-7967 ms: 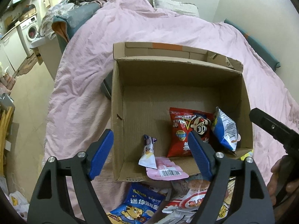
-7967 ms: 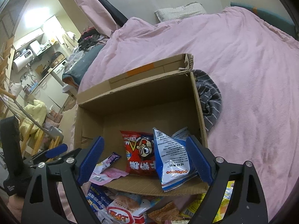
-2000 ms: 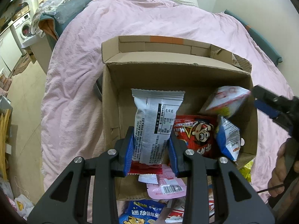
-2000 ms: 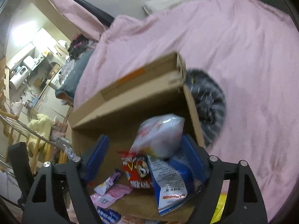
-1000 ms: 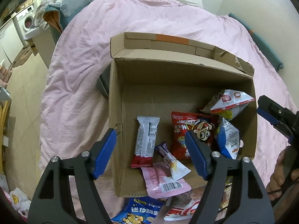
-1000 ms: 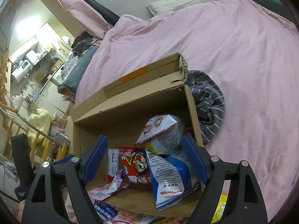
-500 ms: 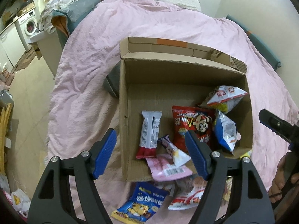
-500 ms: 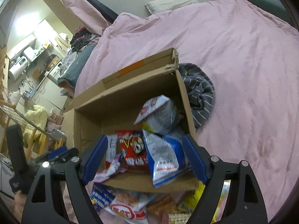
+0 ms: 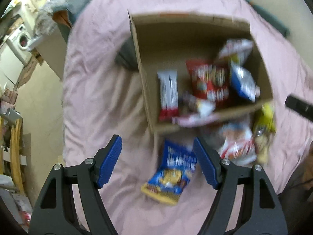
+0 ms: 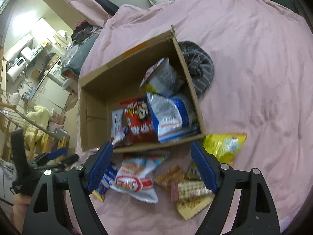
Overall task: Organize snacks
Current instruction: 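Withdraw both grippers from the box toward the snack pile, then grasp the blue snack bag with the left gripper while the right gripper grasps the shrimp flakes bag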
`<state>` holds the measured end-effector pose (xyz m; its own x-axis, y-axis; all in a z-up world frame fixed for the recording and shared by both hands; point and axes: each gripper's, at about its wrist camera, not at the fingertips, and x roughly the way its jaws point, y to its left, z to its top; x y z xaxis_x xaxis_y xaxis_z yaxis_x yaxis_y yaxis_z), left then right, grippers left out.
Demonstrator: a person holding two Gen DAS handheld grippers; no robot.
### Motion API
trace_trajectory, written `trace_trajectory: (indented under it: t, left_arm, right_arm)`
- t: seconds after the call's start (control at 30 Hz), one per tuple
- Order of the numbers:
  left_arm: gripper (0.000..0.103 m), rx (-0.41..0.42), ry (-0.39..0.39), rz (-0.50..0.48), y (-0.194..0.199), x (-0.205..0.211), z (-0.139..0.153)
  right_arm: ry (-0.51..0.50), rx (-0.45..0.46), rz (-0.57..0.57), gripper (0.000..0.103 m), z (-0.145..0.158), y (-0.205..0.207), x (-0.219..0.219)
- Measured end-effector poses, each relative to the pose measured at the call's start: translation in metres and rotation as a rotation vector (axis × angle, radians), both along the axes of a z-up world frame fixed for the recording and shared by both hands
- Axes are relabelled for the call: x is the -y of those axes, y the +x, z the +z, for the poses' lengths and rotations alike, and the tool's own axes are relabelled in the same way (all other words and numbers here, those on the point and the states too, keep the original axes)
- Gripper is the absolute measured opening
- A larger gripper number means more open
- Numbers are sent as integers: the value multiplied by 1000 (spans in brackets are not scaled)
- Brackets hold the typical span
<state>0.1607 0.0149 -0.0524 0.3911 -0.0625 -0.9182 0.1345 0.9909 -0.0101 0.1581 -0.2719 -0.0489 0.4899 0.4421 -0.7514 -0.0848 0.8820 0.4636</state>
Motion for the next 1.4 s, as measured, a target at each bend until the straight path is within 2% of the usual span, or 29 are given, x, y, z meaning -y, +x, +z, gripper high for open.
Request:
trace_trajectory:
  t: [0.1,0.23,0.47,0.7,0.73,0.77,0.83,0.87,0.97,1.03,1.17,1.33,1.4]
  left_arm:
    - [73,-55,12,-29,-6,3,-19]
    - [73,-63,95,-101,-13,15,-34]
    - [73,-181,180,-237,-20,42,-74]
    - [71,-203,232,-253,-15,48,-92]
    - [66,-200,241,-259,-16,48,-93]
    - [55,-202,242,-268,-17,51,-94]
    - [49,-208,237,-280,-19,52,-95]
    - [42,-200,241,-285,-21,53,-92]
    - [32,-204,210,-280,-27,51,-82]
    - [30,-213,172,-251,-30,46,-75]
    - [27,-214,44,-163,-37,28,-52]
    - [25,-188,-39,-62,-45,5,-36]
    - [24,-184,-60,-36,-45,-3,-35]
  right_arm:
    - [5,-18,6,84,-5,-6,-1]
    - [-8,-41,15,84,-14,-11,-3]
    - [-2,-99,6,84,-29,-10,5]
    - [16,-120,-12,84,-34,-9,12]
    - [13,-120,-10,84,-33,-9,10]
    - [10,-120,-6,84,-33,-9,9]
    - [9,-123,1,84,-33,-8,6]
    - [9,-124,4,84,-33,-8,5]
    - [11,-142,21,84,-35,-6,0]
    - [47,-170,38,84,-39,-5,-4]
    - [99,-244,69,84,-51,-1,-19]
    - [95,-342,87,84,-72,8,-45]
    - [63,-372,95,84,-79,12,-59]
